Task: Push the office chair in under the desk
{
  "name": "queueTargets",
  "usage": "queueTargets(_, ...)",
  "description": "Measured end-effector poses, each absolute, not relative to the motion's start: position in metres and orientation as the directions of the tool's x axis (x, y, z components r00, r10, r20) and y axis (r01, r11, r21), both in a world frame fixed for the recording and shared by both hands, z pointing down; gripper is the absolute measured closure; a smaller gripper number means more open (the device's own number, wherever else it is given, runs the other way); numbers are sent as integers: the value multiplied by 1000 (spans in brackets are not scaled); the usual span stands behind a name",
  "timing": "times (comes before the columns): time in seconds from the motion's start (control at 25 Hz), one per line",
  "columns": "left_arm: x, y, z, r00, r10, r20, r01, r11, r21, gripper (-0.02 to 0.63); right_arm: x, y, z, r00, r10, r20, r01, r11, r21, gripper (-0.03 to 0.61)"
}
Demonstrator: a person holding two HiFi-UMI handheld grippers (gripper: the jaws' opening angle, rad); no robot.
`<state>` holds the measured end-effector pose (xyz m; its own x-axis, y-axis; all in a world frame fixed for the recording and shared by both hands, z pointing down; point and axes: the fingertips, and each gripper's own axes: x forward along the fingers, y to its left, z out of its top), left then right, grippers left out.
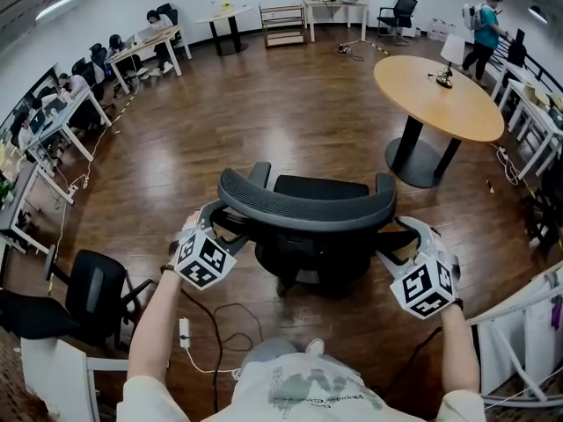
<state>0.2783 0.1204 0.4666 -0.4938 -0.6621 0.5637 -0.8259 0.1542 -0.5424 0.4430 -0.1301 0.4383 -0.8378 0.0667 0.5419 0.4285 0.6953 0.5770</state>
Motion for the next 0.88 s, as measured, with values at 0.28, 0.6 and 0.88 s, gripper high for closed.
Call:
queueTargets(0.28, 275, 118, 468, -498, -652, 572, -823, 148, -548, 265, 438, -135, 458, -819, 66, 570, 456, 677, 577, 318)
queueTargets(0.6, 254, 115, 466, -505, -634, 585, -820, 142, -554, 265, 419, -135, 456, -792, 119, 598, 514, 659, 549, 318)
queueTargets(0.88, 214, 110, 463, -518, -626, 584, -810, 139, -569, 265, 382, -138, 453, -792, 115, 600, 518, 648, 559, 330)
